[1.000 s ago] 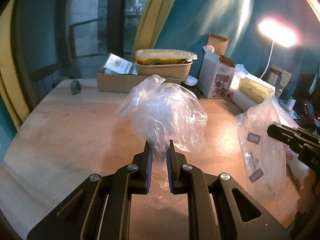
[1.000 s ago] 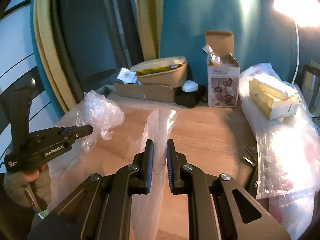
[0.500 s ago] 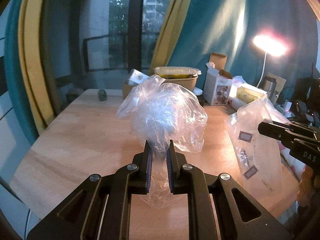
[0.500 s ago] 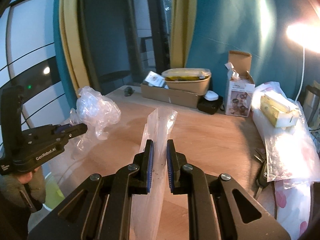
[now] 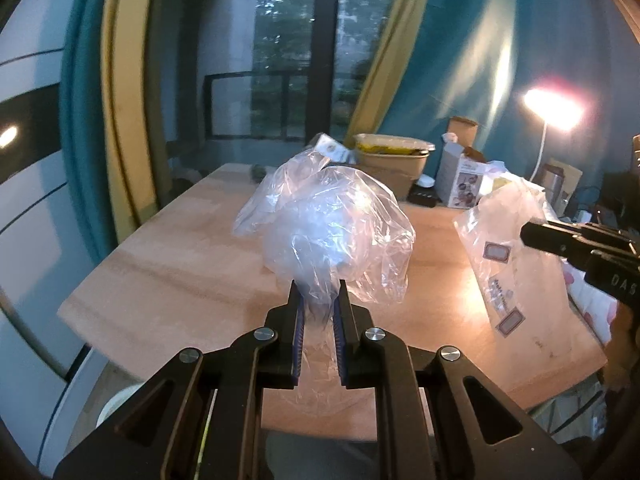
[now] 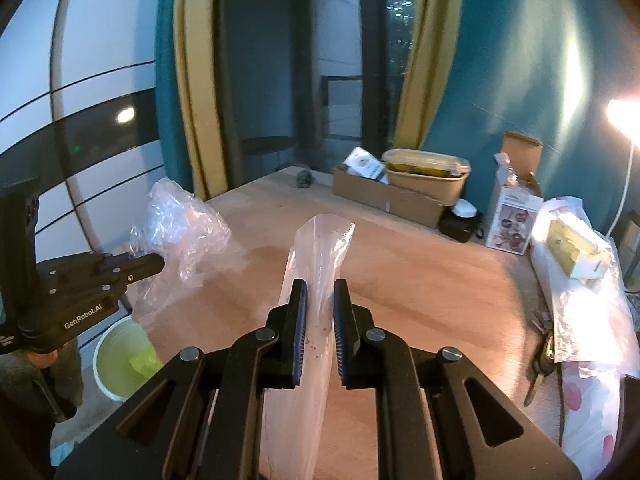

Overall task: Collect trash
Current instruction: 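Carry the crumpled bag and flat bag with both grippers over the white bucket, then open the left gripper over the bucket while the right lowers the flat bag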

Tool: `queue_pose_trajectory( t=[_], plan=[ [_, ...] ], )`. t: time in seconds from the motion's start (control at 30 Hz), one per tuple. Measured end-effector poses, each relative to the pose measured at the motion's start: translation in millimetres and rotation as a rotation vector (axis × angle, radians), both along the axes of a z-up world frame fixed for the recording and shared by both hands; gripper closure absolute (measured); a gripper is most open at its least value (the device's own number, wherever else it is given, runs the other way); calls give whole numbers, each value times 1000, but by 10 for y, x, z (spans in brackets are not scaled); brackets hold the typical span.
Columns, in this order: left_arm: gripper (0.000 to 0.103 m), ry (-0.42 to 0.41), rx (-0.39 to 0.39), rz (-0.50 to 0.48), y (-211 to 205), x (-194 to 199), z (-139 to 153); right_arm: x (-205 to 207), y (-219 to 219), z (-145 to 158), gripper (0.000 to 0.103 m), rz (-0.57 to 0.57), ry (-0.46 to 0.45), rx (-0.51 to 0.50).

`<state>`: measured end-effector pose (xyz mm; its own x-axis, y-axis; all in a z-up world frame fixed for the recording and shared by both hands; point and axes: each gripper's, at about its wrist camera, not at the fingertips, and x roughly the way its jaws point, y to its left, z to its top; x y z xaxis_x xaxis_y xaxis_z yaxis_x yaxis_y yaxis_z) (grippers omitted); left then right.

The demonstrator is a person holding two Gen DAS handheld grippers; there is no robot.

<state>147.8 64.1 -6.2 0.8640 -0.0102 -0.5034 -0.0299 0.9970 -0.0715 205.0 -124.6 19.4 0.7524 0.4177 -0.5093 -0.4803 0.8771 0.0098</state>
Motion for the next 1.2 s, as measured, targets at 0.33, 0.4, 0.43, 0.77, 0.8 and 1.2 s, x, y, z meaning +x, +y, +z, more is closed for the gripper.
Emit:
queue_pose_trajectory(
  t=[0.33,0.4,0.43,0.77,0.8,1.2],
  plan=[
    [88,42,-32,115,540,-453,-321,-201,456,-75,90,90,-4,-46],
    [88,52,-39,139,638,-527,-390,-230,568,-90,90,113,-4,-59],
    [88,58,-46,155,700,-573,-435,-242,604,-93,90,121,-4,-62],
    [88,145,-95,302,1243,-917,-906,-372,1203,-188,90,273,-13,-100],
    [88,160,-102,318,1311,-941,-984,-383,1238,-188,90,285,-19,-99],
    [57,331,-249,345,1738,-948,-1838,-430,1924,-396,90,408,-12,-165]
  ],
)
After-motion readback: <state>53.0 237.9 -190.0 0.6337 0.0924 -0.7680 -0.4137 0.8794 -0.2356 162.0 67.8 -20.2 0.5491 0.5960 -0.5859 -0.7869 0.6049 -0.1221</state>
